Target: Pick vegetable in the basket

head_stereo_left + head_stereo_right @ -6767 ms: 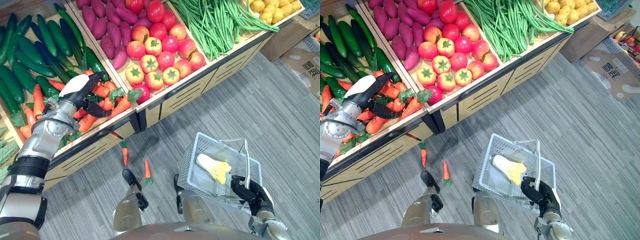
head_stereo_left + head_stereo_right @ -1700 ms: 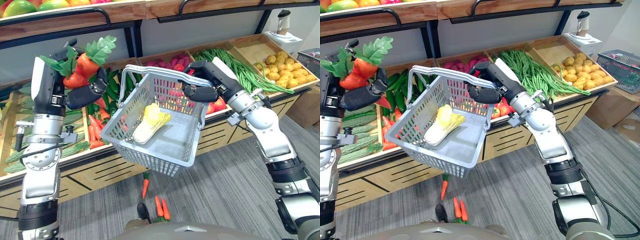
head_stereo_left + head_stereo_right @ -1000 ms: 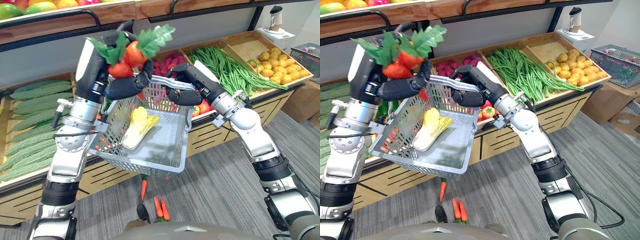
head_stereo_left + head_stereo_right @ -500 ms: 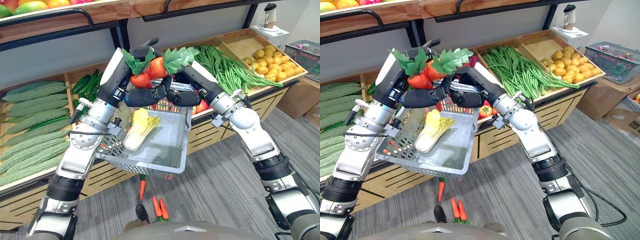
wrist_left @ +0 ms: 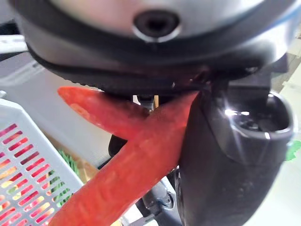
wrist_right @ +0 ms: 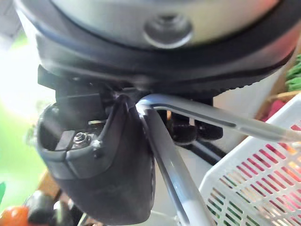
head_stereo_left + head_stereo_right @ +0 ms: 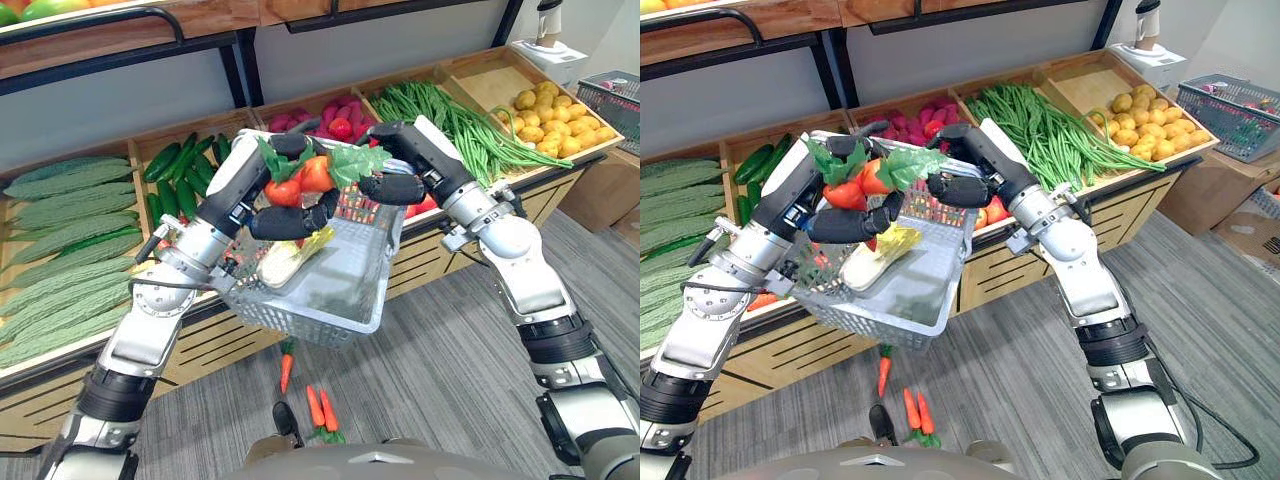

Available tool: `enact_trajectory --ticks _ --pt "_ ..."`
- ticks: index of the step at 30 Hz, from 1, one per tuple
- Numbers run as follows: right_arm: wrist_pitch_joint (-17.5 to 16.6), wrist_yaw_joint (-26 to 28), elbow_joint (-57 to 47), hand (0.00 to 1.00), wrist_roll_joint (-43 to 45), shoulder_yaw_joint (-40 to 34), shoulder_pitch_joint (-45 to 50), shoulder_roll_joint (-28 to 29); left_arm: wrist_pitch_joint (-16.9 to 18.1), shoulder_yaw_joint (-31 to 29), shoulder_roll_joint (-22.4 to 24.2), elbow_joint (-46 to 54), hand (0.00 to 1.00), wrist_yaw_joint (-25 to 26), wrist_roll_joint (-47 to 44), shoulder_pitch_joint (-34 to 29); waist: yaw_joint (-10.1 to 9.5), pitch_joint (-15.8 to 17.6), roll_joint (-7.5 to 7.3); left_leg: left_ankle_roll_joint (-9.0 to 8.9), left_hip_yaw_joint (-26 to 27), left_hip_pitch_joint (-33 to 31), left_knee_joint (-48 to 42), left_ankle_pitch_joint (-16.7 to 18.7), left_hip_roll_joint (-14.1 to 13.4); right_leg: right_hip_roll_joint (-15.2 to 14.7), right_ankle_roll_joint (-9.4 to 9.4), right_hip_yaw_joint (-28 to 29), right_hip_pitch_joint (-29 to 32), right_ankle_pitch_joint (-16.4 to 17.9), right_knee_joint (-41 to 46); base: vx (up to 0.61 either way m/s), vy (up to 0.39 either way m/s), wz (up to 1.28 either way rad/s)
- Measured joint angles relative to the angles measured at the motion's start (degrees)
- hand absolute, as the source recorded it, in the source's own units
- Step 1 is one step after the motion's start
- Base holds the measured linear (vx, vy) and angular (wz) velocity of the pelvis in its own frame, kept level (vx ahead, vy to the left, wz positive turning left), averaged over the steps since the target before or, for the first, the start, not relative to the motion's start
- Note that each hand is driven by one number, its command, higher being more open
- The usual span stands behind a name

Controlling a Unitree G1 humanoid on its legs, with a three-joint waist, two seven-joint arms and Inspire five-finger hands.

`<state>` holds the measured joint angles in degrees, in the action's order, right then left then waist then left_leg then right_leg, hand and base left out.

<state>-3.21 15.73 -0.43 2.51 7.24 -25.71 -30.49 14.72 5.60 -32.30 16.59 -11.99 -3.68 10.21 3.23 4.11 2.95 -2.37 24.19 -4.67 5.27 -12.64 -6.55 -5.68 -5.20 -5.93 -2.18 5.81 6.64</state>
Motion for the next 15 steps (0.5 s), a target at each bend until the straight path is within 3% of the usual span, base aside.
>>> enact_trajectory --ticks 8,15 --pt "-0.3 -2.8 3.8 0.00 0.0 -3.3 0.3 1.7 0.2 -0.6 0.0 6.6 0.00 -1.3 -0.1 -3.9 0.01 0.1 0.27 0.04 -0.2 -0.1 0.0 0.0 0.0 0.0 0.03 -0.1 0.0 0.0 -0.1 0.00 0.000 0.00" --pt "-1.1 -3.5 4.8 0.00 0.0 -3.8 0.3 1.7 0.3 -0.6 -0.1 6.7 0.00 -2.8 -0.2 -6.6 -0.05 0.2 0.47 0.05 -0.4 -0.3 0.0 0.0 0.0 0.0 0.03 -0.1 0.0 0.0 -0.1 0.00 0.000 0.01"
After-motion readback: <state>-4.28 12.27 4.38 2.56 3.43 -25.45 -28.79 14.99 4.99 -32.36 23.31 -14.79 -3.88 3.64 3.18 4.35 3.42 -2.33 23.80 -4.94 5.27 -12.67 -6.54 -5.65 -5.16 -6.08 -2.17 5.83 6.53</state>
